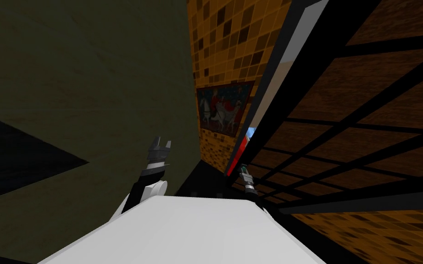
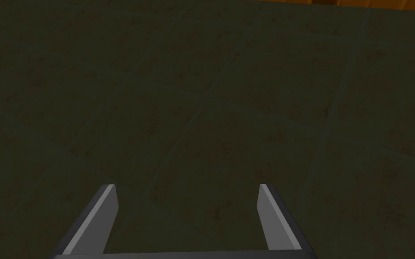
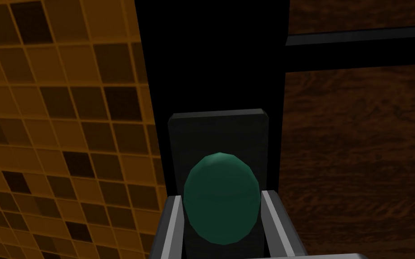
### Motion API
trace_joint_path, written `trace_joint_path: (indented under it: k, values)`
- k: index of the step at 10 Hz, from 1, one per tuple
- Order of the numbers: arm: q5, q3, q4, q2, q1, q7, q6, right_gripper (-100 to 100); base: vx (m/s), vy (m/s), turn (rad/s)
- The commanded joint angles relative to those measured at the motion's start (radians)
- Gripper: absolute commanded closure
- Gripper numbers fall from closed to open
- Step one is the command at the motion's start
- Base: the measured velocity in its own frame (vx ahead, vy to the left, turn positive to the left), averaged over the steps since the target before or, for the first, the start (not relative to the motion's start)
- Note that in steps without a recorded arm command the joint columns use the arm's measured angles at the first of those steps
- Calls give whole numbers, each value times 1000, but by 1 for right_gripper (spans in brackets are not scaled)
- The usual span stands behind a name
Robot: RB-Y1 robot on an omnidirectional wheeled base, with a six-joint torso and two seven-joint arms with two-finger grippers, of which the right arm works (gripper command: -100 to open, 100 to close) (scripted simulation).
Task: Pull the door open
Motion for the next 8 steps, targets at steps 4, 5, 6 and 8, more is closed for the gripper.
trace_joint_path:
  k: [4, 5, 6, 8]
  values:
    - [31, 48, -9, -44, 34, -63, -57, 100, -223, -34, 106]
    - [37, 57, -10, -52, 40, -75, -68, 100, -215, -27, 92]
    - [44, 68, -11, -63, 48, -90, -81, 100, -236, -19, 100]
    - [46, 74, -5, -63, 51, -91, -78, 100, -158, -21, 55]
